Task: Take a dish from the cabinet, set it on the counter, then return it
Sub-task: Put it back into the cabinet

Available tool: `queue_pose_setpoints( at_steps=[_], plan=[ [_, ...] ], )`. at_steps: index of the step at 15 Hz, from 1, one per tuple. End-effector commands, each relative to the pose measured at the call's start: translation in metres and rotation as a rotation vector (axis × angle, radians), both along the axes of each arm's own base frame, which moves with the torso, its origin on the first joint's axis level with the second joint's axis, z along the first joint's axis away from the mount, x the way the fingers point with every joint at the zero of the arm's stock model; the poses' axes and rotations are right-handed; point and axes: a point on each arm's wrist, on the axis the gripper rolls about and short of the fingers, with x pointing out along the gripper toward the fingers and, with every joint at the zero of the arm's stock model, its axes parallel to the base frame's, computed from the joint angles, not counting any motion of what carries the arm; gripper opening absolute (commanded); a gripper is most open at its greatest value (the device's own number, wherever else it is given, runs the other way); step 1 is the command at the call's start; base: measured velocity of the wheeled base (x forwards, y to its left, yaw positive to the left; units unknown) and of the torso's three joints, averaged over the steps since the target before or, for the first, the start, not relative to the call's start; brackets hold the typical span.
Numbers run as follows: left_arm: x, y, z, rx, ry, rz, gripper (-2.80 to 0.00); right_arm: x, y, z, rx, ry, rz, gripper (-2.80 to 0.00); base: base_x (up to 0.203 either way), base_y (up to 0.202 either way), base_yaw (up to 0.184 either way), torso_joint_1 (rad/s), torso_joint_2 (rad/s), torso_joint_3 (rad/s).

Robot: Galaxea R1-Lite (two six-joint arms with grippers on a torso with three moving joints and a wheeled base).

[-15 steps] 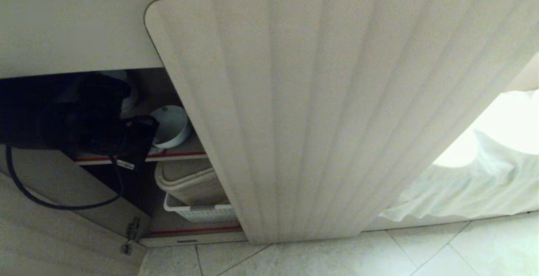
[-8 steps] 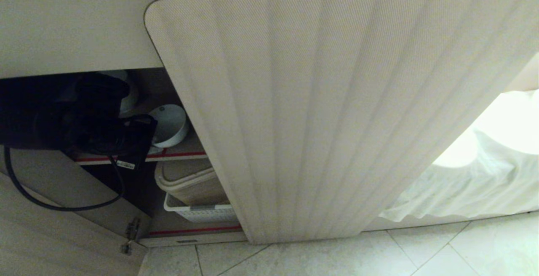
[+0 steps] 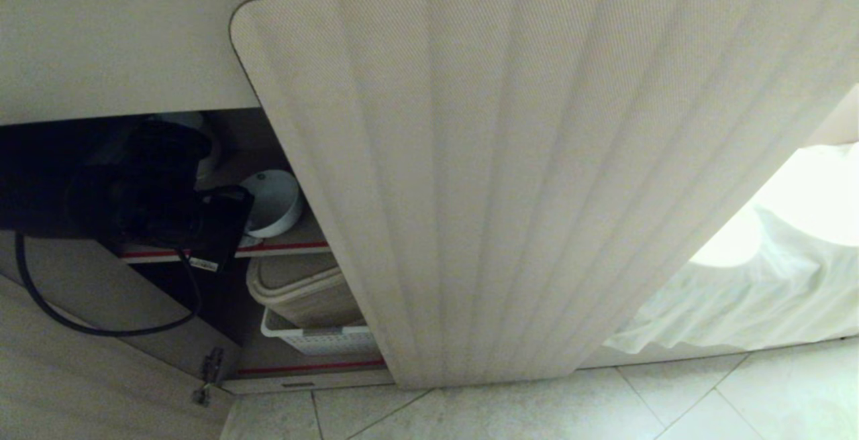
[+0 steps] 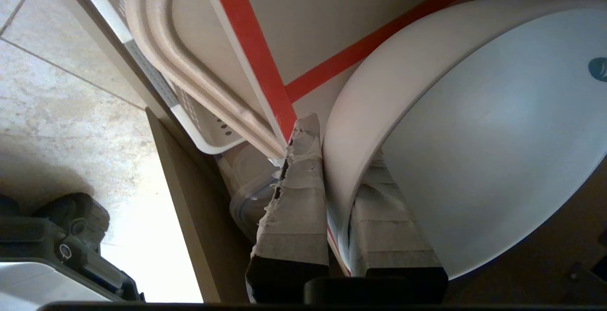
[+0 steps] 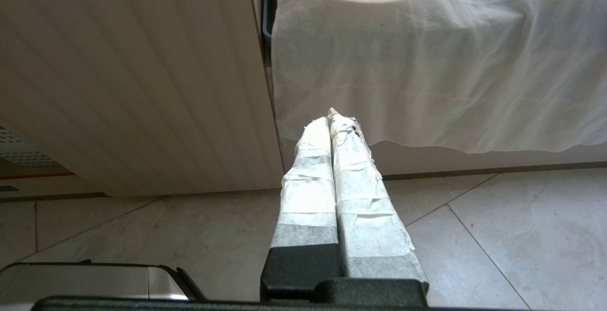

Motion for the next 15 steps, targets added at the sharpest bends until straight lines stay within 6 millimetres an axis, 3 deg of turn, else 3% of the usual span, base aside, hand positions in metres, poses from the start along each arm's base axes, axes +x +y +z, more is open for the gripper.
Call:
queue_pose_setpoints(
  at_steps=[1,2,3,15],
  plan=[
    [0.0015,0.0000,-0.0022,-0.006,0.007,0.005,-2.80,0.0000,0.0000,0.0000,0.000,-0.001,0.000,-2.80,0.000,0.000,0.000,0.000,0.00,0.000],
    [0.0015,0.0000,-0.0022,-0.006,0.007,0.005,-2.80,0.0000,0.0000,0.0000,0.000,-0.001,-0.001,-2.80,0.000,0.000,0.000,0.000,0.00,0.000],
    [0.0015,0.0000,-0.0022,-0.006,0.007,0.005,0.00,0.0000,0.0000,0.0000,0.000,-0.001,-0.001,-2.80,0.000,0.000,0.000,0.000,0.00,0.000],
    [0.0005,0.0001,0.0027,-0.002,-0.019,0.005,0.00,0.0000,0.0000,0.0000,0.000,-0.001,0.000,-2.80,0.000,0.000,0.000,0.000,0.00,0.000]
  ],
)
